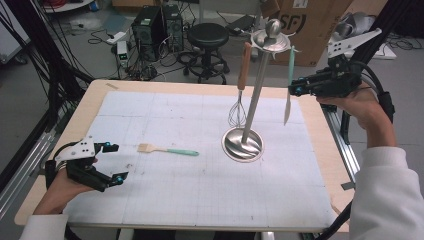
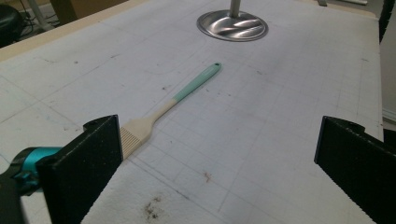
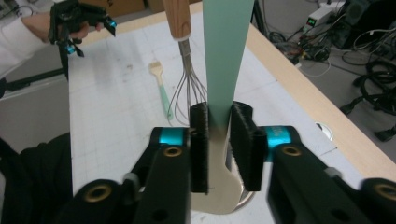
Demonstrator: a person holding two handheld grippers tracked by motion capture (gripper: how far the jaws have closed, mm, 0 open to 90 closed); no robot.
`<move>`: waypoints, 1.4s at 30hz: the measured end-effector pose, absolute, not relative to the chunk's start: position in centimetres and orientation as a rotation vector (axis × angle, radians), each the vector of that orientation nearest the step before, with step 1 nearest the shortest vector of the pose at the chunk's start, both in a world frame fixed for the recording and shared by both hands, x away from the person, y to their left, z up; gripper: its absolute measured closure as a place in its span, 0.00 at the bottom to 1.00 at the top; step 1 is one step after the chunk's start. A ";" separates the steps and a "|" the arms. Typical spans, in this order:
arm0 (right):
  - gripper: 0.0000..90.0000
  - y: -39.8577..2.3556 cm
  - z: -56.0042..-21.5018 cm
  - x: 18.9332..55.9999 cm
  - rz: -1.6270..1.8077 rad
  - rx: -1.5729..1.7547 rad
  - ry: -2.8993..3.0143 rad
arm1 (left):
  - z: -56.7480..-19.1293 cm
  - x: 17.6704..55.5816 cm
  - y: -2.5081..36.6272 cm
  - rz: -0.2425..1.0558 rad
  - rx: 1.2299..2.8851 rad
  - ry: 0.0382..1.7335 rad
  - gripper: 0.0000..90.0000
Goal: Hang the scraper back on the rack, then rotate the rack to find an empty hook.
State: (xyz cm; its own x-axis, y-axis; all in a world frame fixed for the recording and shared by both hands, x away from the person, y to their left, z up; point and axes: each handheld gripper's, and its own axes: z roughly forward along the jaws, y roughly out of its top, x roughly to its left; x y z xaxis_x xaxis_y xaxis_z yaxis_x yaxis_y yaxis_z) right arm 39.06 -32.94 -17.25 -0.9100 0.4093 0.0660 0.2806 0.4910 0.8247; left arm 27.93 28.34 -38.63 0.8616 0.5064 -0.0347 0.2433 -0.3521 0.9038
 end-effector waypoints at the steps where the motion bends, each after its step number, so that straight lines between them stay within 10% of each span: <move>1: 0.68 -33.0 -17.2 39.0 1.419 0.610 2.581 | -38.6 27.9 28.3 0.303 1.949 0.554 0.02; 6: 0.15 -33.0 -17.3 38.8 1.420 0.705 2.521 | -38.7 28.0 28.3 0.307 1.950 0.558 0.02; 9: 0.01 -33.2 -17.5 38.4 1.392 0.682 2.516 | -38.6 27.9 28.3 0.307 1.950 0.556 0.02; 29: 0.02 -35.9 -15.8 36.1 1.397 0.687 2.453 | -38.7 27.8 28.3 0.308 1.959 0.563 0.02; 42: 0.47 -35.6 -13.3 36.5 1.442 0.691 2.457 | -38.8 27.7 28.3 0.294 1.959 0.563 0.02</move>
